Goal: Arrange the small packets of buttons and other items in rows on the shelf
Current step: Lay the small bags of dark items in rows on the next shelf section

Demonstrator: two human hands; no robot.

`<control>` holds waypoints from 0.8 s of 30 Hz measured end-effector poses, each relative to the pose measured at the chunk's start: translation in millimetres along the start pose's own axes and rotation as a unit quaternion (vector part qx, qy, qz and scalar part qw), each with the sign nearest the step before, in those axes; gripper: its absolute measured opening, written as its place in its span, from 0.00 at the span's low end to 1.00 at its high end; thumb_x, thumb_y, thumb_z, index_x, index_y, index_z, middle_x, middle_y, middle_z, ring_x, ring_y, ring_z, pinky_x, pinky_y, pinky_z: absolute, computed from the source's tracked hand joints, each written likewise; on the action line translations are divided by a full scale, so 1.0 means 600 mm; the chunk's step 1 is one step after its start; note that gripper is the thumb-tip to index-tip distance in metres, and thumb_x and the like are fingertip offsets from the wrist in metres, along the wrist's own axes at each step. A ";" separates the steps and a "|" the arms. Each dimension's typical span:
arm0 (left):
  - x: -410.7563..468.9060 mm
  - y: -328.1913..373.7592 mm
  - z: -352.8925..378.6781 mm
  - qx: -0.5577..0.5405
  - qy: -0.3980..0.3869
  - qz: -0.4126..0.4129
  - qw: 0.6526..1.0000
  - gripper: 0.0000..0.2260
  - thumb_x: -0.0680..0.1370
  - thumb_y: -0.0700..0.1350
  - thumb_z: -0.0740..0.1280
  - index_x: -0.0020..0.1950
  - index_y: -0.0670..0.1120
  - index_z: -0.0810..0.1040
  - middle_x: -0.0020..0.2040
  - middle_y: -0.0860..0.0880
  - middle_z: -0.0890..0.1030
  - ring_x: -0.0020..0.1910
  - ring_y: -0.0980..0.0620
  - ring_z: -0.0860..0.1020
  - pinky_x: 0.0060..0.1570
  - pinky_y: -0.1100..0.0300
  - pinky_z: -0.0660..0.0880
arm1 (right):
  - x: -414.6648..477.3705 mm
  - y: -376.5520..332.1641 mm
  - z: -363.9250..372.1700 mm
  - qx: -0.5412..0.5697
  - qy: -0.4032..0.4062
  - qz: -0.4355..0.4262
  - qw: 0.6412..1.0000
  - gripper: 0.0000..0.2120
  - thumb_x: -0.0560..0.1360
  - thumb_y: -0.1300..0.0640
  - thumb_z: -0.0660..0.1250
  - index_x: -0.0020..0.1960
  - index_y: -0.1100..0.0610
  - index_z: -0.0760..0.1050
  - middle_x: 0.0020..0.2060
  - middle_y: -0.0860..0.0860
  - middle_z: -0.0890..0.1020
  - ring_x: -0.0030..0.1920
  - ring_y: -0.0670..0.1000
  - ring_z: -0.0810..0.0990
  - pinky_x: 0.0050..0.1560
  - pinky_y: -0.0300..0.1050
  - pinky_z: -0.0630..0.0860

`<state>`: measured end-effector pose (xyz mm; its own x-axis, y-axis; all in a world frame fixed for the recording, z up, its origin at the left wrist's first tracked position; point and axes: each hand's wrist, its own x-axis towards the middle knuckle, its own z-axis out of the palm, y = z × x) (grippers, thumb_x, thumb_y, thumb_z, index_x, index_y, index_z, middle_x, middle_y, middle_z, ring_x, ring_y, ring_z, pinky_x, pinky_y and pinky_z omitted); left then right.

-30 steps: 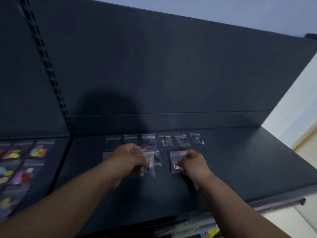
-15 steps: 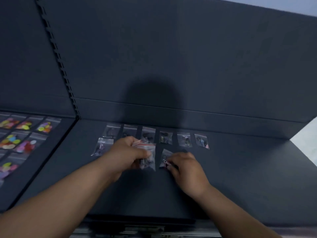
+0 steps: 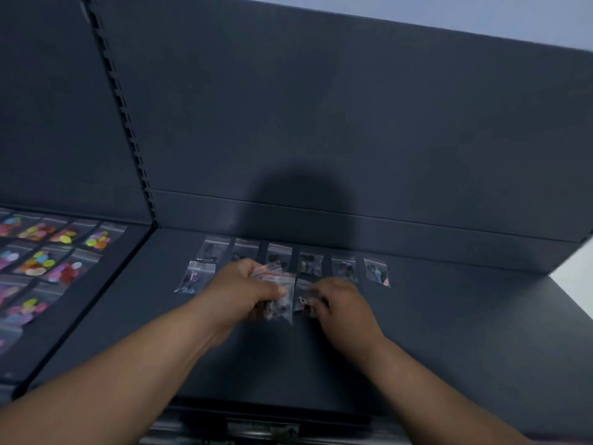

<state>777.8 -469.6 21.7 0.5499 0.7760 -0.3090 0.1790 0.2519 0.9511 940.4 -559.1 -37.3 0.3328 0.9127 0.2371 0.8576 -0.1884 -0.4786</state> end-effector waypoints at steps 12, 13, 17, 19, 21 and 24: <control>-0.003 0.013 0.045 -0.041 -0.051 -0.033 0.997 0.03 0.76 0.39 0.67 0.47 0.42 0.73 0.44 0.40 0.81 0.39 0.46 0.80 0.31 0.58 0.76 | -0.037 -0.073 -0.068 0.452 -0.069 0.229 0.859 0.07 0.73 0.67 0.68 0.49 0.62 0.73 0.32 0.53 0.77 0.27 0.45 0.74 0.28 0.35 0.70; -0.002 0.016 0.047 -0.039 -0.052 -0.036 0.997 0.03 0.76 0.37 0.66 0.46 0.42 0.73 0.43 0.40 0.81 0.38 0.47 0.80 0.30 0.59 0.76 | -0.039 -0.067 -0.071 0.454 -0.060 0.243 0.855 0.06 0.73 0.68 0.68 0.47 0.60 0.73 0.31 0.52 0.77 0.27 0.45 0.74 0.27 0.35 0.70; 0.003 0.017 0.042 -0.009 -0.039 -0.040 0.998 0.07 0.75 0.30 0.62 0.43 0.42 0.72 0.40 0.42 0.79 0.34 0.49 0.78 0.27 0.61 0.76 | -0.044 -0.033 -0.085 0.430 -0.012 0.307 0.849 0.07 0.73 0.67 0.68 0.43 0.58 0.71 0.30 0.51 0.76 0.28 0.46 0.73 0.25 0.35 0.69; 0.006 0.015 0.037 0.011 -0.034 -0.036 0.999 0.09 0.75 0.28 0.61 0.42 0.42 0.73 0.39 0.42 0.78 0.33 0.49 0.77 0.28 0.61 0.76 | -0.042 -0.012 -0.089 0.400 0.016 0.337 0.852 0.07 0.73 0.66 0.68 0.43 0.58 0.71 0.30 0.51 0.76 0.28 0.46 0.73 0.23 0.34 0.68; 0.008 0.013 0.034 0.024 -0.032 -0.033 0.999 0.10 0.74 0.28 0.61 0.42 0.41 0.74 0.39 0.42 0.77 0.32 0.49 0.76 0.28 0.62 0.76 | -0.035 0.010 -0.087 0.367 0.033 0.359 0.858 0.07 0.73 0.65 0.69 0.45 0.59 0.71 0.31 0.53 0.77 0.29 0.47 0.74 0.26 0.37 0.70; 0.010 0.013 0.038 0.021 -0.032 -0.035 0.999 0.09 0.74 0.27 0.62 0.45 0.40 0.74 0.40 0.40 0.77 0.32 0.49 0.75 0.27 0.63 0.75 | -0.029 0.036 -0.078 0.242 0.027 0.353 0.903 0.09 0.72 0.61 0.70 0.49 0.58 0.71 0.36 0.53 0.78 0.34 0.50 0.77 0.36 0.43 0.73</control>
<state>801.0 -475.9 27.1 0.5857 0.7179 -0.3762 0.2521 0.2798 0.9264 971.6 -596.0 -12.4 0.7591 0.6063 -0.2370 0.1568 -0.5236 -0.8374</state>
